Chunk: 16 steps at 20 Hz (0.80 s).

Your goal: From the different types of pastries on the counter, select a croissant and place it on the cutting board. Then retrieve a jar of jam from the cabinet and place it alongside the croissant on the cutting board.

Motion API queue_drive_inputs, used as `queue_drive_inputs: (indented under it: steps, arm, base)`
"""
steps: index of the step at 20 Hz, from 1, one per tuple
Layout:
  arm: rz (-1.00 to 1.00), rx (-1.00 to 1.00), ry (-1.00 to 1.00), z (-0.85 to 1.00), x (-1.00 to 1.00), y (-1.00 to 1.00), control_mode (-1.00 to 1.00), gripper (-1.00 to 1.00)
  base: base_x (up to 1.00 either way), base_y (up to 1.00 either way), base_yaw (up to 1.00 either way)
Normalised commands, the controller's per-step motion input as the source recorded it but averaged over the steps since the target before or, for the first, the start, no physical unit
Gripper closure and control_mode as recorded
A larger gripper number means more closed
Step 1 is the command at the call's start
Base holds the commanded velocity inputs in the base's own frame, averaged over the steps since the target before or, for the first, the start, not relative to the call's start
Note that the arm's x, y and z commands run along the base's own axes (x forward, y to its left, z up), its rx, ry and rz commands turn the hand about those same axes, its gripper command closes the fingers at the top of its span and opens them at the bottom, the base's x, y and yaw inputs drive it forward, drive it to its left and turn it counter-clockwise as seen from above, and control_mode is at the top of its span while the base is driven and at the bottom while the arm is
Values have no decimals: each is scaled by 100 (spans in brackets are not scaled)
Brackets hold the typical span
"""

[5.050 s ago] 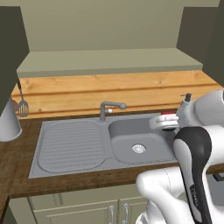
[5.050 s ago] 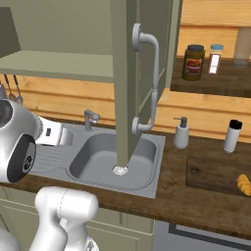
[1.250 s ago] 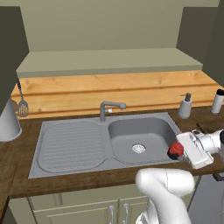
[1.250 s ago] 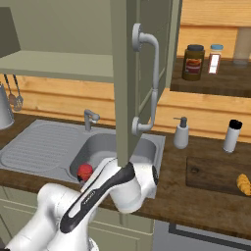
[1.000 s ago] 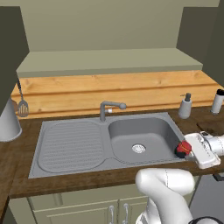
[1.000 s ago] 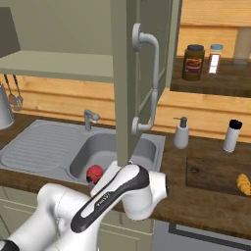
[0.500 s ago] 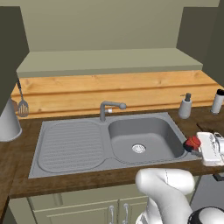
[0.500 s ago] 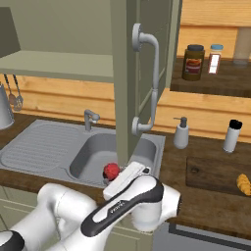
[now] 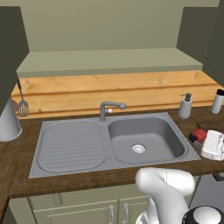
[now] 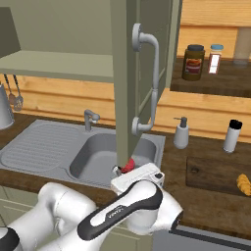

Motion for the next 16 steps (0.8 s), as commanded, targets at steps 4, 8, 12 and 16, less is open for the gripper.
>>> queue_drive_inputs:
  steps: [4, 8, 12, 16]
  arm:
    - [-37, 8, 0, 0, 35, -43, -100, 100]
    - [-31, 7, 0, 0, 40, -46, -100, 100]
    - [-31, 3, 0, 0, 22, -39, -100, 100]
    - [-37, 2, 0, 0, 0, -53, -100, 100]
  base:
    - [0, 0, 0]
    - [0, 0, 0]
    - [0, 0, 0]
    - [0, 0, 0]
